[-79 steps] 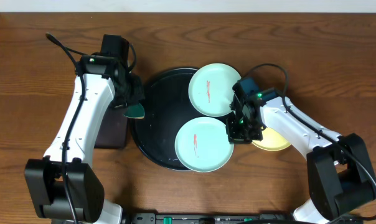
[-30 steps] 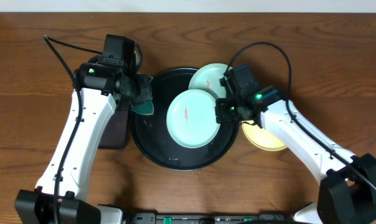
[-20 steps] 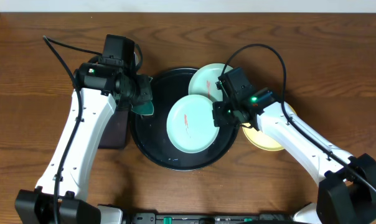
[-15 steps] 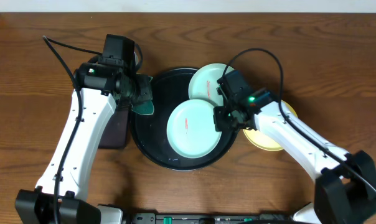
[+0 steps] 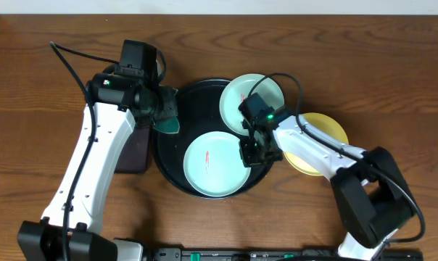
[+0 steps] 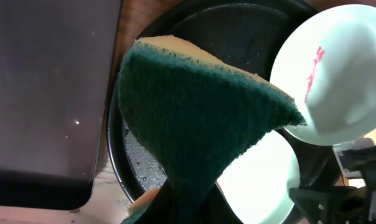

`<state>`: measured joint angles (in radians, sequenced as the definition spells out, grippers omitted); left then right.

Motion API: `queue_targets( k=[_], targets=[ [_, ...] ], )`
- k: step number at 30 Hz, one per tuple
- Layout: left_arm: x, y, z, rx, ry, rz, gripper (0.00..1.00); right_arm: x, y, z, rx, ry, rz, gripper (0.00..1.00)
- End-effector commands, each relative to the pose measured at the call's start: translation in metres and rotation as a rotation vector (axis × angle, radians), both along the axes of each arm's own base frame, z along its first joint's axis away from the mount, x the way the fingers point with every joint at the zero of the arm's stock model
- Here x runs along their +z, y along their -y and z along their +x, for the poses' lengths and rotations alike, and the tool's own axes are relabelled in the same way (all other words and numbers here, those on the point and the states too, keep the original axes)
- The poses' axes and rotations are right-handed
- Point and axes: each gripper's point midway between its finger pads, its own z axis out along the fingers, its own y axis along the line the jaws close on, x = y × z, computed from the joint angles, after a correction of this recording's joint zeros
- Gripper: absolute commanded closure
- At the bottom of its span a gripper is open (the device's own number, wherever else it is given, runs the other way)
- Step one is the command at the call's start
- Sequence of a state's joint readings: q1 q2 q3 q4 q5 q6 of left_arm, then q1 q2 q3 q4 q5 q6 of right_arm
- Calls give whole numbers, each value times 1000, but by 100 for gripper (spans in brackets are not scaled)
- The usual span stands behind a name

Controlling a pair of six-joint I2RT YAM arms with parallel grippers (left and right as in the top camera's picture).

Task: Clean dirty plates on tray and stack at the side
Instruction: 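Grip the light-blue plate's rim with the right gripper and tilt it up, then bring the sponge in the left gripper onto the light-blue plate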

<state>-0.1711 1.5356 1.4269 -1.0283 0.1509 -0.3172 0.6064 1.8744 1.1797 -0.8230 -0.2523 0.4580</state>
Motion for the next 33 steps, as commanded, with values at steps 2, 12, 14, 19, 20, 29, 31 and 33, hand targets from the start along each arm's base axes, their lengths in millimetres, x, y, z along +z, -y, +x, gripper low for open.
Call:
queue_targets(
  k=[2, 12, 14, 19, 20, 29, 31, 33],
  targets=[
    [11, 0, 7, 8, 38, -3, 93, -3, -10, -3, 13, -25, 24, 82],
    [10, 0, 8, 8, 41, -4, 93, -13, -13, -5, 13, -51, 29, 99],
    [8, 0, 7, 8, 35, -4, 93, -11, -14, -2, 11, -45, 33, 99],
    [3, 5, 1, -5, 10, -34, 93, 11, -27, 19, 14, 28, 83, 99],
    [2, 8, 0, -11, 3, -51, 93, 16, -30, 24, 14, 45, 94, 99],
    [-19, 12, -12, 27, -66, -89, 93, 46, -50, 57, -37, 133, 164, 99],
    [-27, 14, -14, 33, -76, -90, 93, 50, -53, 61, -48, 142, 174, 99],
    [-32, 16, -14, 39, -78, -94, 93, 54, -55, 63, -52, 148, 183, 99]
  ],
)
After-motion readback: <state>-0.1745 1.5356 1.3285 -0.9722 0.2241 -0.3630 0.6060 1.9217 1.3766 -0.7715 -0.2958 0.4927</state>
